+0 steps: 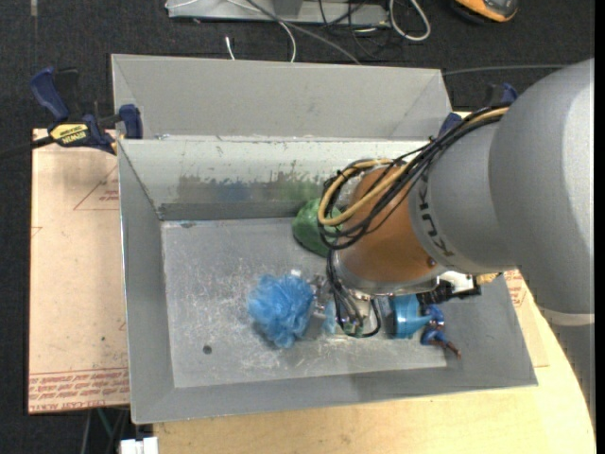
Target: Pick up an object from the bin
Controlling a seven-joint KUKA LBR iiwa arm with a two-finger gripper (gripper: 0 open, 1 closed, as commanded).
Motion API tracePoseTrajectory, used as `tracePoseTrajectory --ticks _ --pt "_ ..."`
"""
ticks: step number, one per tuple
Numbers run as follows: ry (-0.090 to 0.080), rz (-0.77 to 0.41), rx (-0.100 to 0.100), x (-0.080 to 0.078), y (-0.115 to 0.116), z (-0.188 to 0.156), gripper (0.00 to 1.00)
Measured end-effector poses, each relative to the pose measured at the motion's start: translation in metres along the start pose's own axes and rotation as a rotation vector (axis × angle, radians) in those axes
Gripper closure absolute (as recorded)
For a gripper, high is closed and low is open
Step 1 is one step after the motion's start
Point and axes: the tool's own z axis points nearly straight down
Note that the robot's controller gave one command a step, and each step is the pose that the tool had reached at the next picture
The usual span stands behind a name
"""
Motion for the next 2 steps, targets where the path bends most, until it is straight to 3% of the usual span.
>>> tracePoseTrajectory --ticks 1,2 --pt "0.01 -0.261 0.003 -0.003 0.011 -0.093 1.0" --pt "0.007 0.027 0.002 0.005 0.008 -0.025 1.0"
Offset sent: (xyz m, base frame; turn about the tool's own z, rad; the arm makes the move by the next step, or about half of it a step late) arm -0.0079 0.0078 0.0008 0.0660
